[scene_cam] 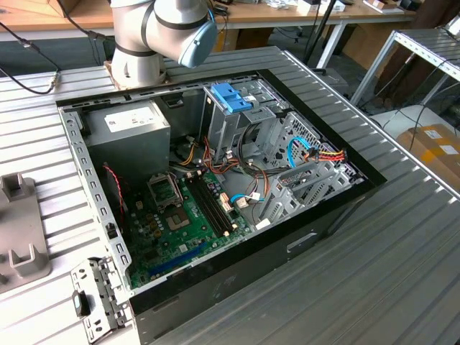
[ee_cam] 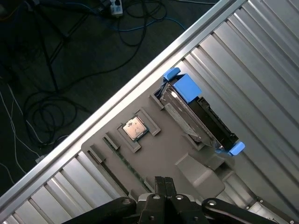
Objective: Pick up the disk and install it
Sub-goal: 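Pick up the disk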
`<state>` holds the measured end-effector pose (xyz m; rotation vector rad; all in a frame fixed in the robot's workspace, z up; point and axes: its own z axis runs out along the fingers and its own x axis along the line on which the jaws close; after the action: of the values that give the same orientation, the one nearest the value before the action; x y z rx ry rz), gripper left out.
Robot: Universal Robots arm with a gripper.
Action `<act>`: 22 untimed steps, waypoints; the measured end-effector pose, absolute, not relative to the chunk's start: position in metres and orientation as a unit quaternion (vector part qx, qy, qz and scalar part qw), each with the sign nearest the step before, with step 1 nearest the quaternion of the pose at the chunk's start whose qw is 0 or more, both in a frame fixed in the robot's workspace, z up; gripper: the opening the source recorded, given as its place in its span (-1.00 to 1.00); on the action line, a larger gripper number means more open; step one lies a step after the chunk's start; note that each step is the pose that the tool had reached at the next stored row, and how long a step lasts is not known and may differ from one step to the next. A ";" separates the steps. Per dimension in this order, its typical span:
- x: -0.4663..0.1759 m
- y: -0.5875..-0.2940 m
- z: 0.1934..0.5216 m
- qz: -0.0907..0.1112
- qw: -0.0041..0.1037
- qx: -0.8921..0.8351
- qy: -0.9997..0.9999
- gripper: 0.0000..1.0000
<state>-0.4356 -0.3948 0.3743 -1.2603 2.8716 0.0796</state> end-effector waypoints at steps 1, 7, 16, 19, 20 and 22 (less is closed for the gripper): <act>-0.436 -0.395 0.374 0.025 0.002 -0.403 0.915 -0.79; -0.436 -0.395 0.374 0.025 0.002 -0.406 0.913 -0.79; -0.436 -0.395 0.374 0.025 0.002 -0.415 0.909 -0.79; -0.436 -0.395 0.374 0.025 0.002 -0.419 0.908 -0.79; -0.436 -0.395 0.374 0.025 0.002 -0.420 0.907 -0.79; -0.436 -0.395 0.374 0.025 0.002 -0.422 0.906 -0.79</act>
<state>-0.4356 -0.3948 0.3743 -1.3245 2.8438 0.0798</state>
